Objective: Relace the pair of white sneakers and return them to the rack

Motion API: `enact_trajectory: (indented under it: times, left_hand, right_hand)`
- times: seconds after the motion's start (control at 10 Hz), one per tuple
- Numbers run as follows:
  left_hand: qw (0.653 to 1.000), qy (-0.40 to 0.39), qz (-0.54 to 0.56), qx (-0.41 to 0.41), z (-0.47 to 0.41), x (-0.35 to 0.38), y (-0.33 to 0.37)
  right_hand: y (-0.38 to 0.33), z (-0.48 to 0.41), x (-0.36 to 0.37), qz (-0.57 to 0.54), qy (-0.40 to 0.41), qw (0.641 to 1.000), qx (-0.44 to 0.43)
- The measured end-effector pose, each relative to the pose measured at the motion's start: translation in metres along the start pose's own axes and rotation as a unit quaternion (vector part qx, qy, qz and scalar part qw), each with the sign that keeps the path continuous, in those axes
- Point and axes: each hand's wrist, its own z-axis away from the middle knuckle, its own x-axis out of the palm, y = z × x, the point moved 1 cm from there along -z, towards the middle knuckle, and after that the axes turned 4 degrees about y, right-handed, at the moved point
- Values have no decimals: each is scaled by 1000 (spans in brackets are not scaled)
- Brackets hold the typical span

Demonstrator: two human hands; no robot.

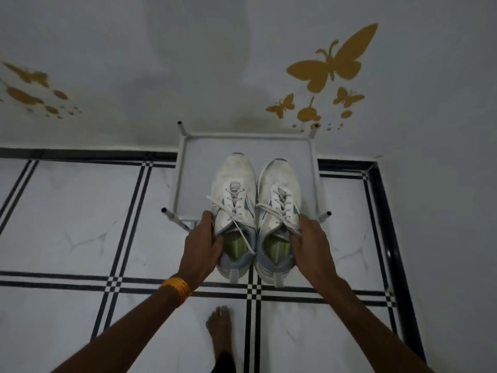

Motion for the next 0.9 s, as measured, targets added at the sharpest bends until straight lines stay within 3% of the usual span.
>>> enact_trajectory:
  times: [0.4, 0.7, 0.9]
  left_hand:
    - [999, -50, -9, -18, -162, 39, -55]
    - [996, -74, -25, -51, -206, 71, -83]
    - [985, -88, -127, -76, -206, 45, -49]
  right_hand:
    - [-6, -165, 69, 10, -38, 998, 46]
    - [35, -203, 106, 6, -66, 996, 59]
    - [16, -206, 66, 20, -122, 989, 80]
